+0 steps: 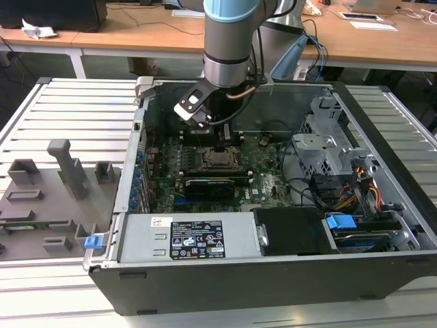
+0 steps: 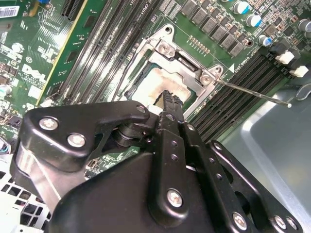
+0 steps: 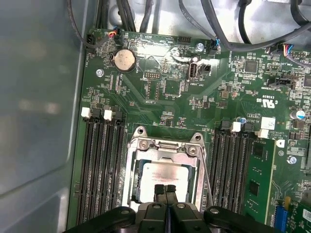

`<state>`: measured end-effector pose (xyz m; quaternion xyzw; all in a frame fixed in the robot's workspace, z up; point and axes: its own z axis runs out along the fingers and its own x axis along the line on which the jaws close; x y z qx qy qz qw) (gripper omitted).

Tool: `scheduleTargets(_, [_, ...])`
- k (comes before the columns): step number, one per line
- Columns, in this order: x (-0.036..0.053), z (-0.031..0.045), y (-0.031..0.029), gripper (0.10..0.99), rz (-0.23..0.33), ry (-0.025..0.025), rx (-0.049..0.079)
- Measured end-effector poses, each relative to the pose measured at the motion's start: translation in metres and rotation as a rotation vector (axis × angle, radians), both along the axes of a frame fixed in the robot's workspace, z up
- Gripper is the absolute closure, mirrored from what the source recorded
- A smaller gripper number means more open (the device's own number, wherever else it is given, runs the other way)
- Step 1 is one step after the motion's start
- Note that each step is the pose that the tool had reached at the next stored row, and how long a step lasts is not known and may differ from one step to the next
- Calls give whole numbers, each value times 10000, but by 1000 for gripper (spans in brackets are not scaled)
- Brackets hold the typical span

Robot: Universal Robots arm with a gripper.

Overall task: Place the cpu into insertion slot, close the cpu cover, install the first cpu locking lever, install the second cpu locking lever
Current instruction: 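Install the first cpu locking lever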

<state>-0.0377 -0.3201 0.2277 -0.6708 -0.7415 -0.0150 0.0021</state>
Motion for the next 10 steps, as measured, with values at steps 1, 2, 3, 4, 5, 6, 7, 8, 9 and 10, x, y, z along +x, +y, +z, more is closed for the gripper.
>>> scheduleTargets(1, [0, 10, 0, 980, -2, -1, -7])
scheduleTargets(2, [0, 29, 0, 980, -9, -1, -17])
scheduleTargets(3, [0, 53, 0, 980, -15, -1, -27])
scheduleTargets(4, [0, 83, 0, 980, -23, -1, -45])
scheduleTargets(5, [0, 99, 0, 980, -26, -1, -54])
scheduleTargets(6, [-1, 115, 0, 980, -30, 0, -69])
scheduleTargets(7, [-1, 129, 0, 980, -36, -1, -85])
scheduleTargets(8, [0, 141, 0, 980, -39, -1, -97])
scheduleTargets(9, [0, 157, 0, 980, -41, -1, -116])
scheduleTargets(10, [0, 171, 0, 980, -41, -1, -129])
